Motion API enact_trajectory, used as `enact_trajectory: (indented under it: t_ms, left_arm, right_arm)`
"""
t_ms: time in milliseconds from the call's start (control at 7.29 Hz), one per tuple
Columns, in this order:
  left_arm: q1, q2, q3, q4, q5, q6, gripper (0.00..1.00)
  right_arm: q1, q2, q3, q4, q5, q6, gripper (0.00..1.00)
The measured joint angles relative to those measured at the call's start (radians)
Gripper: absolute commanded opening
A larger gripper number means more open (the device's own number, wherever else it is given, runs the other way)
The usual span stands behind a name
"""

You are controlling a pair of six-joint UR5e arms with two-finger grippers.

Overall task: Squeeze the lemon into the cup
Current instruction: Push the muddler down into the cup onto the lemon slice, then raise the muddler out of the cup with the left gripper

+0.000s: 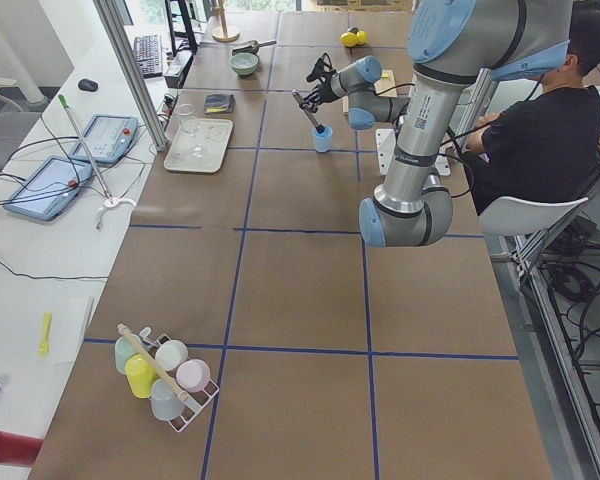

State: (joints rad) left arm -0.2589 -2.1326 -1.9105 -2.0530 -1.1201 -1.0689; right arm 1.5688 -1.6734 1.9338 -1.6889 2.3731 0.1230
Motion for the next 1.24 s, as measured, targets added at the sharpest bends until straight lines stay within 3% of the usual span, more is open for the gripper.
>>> enact_trajectory:
  t_ms: [549, 824, 1235]
  left_arm:
    - [0.004, 0.003, 0.100, -0.103, 0.004, -0.001, 0.00]
    - [0.003, 0.004, 0.073, -0.109, 0.001, 0.008, 0.00]
    - [-0.034, 0.030, -0.059, -0.100, -0.007, 0.091, 0.00]
  right_arm:
    - [0.000, 0.000, -0.001, 0.000, 0.000, 0.001, 1.00]
    - [0.000, 0.006, -0.004, 0.000, 0.000, 0.000, 1.00]
    - [0.000, 0.008, -0.006, 0.000, 0.000, 0.000, 1.00]
